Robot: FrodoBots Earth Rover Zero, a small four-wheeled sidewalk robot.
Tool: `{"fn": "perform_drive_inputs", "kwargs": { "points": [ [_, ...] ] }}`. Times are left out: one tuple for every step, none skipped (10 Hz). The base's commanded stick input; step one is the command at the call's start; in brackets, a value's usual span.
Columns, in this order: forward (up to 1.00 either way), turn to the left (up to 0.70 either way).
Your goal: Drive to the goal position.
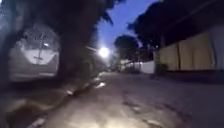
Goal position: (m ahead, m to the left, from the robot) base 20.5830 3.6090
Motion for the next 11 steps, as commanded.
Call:
{"fn": "perform_drive_inputs", "kwargs": {
  "points": [
    [0.70,0.00],
    [0.70,-0.10],
    [0.70,-0.25],
    [0.70,-0.30],
    [0.70,-0.17],
    [0.70,-0.03],
    [0.70,0.00],
    [0.70,0.00],
    [0.70,0.00],
    [0.70,0.00],
    [0.70,0.00]
  ]
}}
